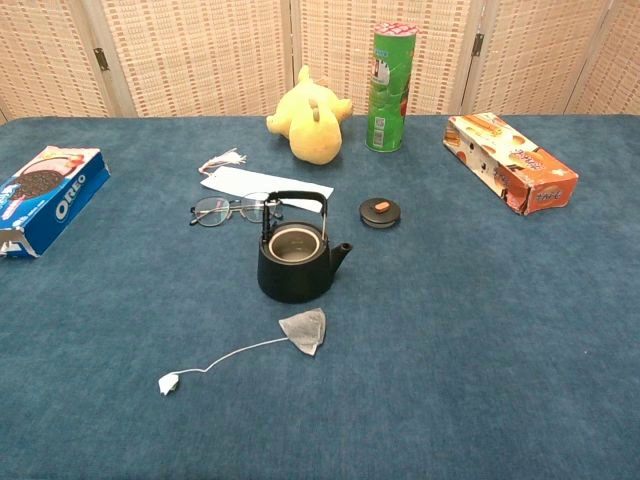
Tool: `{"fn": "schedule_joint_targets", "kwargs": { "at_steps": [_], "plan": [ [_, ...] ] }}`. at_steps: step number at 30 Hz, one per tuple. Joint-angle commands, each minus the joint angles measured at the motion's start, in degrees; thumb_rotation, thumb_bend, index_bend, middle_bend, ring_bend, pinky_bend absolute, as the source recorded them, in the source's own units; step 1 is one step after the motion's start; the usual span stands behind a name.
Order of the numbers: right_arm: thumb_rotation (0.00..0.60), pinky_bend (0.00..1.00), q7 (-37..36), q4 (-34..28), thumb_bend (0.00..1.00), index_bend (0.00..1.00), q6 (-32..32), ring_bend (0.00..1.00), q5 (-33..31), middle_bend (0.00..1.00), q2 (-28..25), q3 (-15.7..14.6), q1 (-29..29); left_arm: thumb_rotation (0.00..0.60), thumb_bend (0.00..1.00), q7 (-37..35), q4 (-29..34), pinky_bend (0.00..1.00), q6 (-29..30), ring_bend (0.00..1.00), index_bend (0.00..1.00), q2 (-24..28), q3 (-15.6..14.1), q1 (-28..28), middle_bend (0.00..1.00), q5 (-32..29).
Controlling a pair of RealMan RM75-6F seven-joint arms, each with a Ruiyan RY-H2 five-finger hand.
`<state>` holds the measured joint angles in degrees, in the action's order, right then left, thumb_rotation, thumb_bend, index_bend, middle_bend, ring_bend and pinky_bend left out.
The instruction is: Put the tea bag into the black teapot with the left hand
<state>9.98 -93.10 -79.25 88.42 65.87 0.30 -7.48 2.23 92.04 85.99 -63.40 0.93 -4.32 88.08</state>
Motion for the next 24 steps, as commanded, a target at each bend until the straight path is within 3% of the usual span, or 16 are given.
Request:
{"fn": "schedule_joint_targets", "kwargs": {
  "at_steps": [1, 5, 8, 11, 13, 14, 16, 18, 20, 24],
  "plan": [
    [0.600, 0.00, 0.07, 0.03, 0.39, 0.00, -0.11, 0.00, 0.10, 0.00, 0.08, 0.02, -0.01, 0.600, 0.21, 0.16, -0.02, 0.09, -0.14, 0.07, 0.00, -0.06, -0.05, -0.06, 0.14, 0.03],
    [0.600, 0.00, -0.02, -0.12, 0.39, 0.00, -0.61, 0.00, 0.51, 0.00, 0.01, -0.11, 0.18, 0.600, 0.21, -0.58, -0.08, 0.11, -0.42, 0.07, 0.00, -0.13, -0.56, -0.36, 0.14, 1.27],
    [0.600, 0.00, -0.66, -0.24, 0.39, 0.00, -1.53, 0.00, 1.47, 0.00, -0.42, -0.49, 0.58, 0.600, 0.21, -5.55, -0.72, 0.19, -0.54, 0.13, 0.01, 0.39, -2.93, -1.37, 0.17, 7.23],
    [0.600, 0.00, -2.41, -0.61, 0.39, 0.00, -2.59, 0.00, 2.73, 0.00, -1.31, -1.04, 1.07, 0.600, 0.21, -11.14, -2.46, 0.42, -1.62, 0.28, 0.06, 1.40, -5.65, -3.85, 0.30, 14.53],
    [0.600, 0.00, -3.08, -0.64, 0.39, 0.00, -3.91, 0.00, 3.66, 0.00, -1.63, -1.17, 1.54, 0.600, 0.21, -13.25, -3.74, 0.62, -2.04, 0.48, 0.11, 1.17, -6.49, -5.53, 0.44, 17.96],
    [0.600, 0.00, -3.38, -0.66, 0.39, 0.00, -4.78, 0.00, 4.30, 0.00, -1.73, -1.26, 1.84, 0.600, 0.21, -13.56, -4.53, 0.67, -2.16, 0.54, 0.12, 0.63, -6.66, -6.57, 0.49, 19.82],
    [0.600, 0.00, -4.32, -0.73, 0.39, 0.00, -5.79, 0.00, 5.42, 0.00, -1.99, -1.55, 2.17, 0.600, 0.21, -13.52, -6.01, 0.82, -1.69, 0.74, 0.19, -1.14, -6.56, -7.90, 0.67, 22.43],
    [0.600, 0.00, -5.55, -0.69, 0.39, 0.00, -6.36, 0.00, 6.51, 0.00, -2.44, -1.95, 2.32, 0.600, 0.22, -14.26, -8.44, 0.93, -1.24, 0.87, 0.29, -4.13, -6.61, -9.29, 0.83, 24.93],
    [0.600, 0.00, -6.92, -0.61, 0.39, 0.00, -6.59, 0.00, 7.21, 0.00, -2.92, -2.21, 2.32, 0.600, 0.23, -14.54, -10.85, 0.99, -2.94, 0.95, 0.36, -6.55, -7.15, -10.73, 0.92, 25.99],
    [0.600, 0.00, -10.88, -0.24, 0.39, 0.00, -8.51, 0.00, 9.24, 0.00, -4.12, -2.69, 2.71, 0.600, 0.29, -18.80, -14.75, 1.00, -7.19, 0.99, 0.43, -10.27, -7.81, -13.69, 0.96, 25.08]
  ]
}}
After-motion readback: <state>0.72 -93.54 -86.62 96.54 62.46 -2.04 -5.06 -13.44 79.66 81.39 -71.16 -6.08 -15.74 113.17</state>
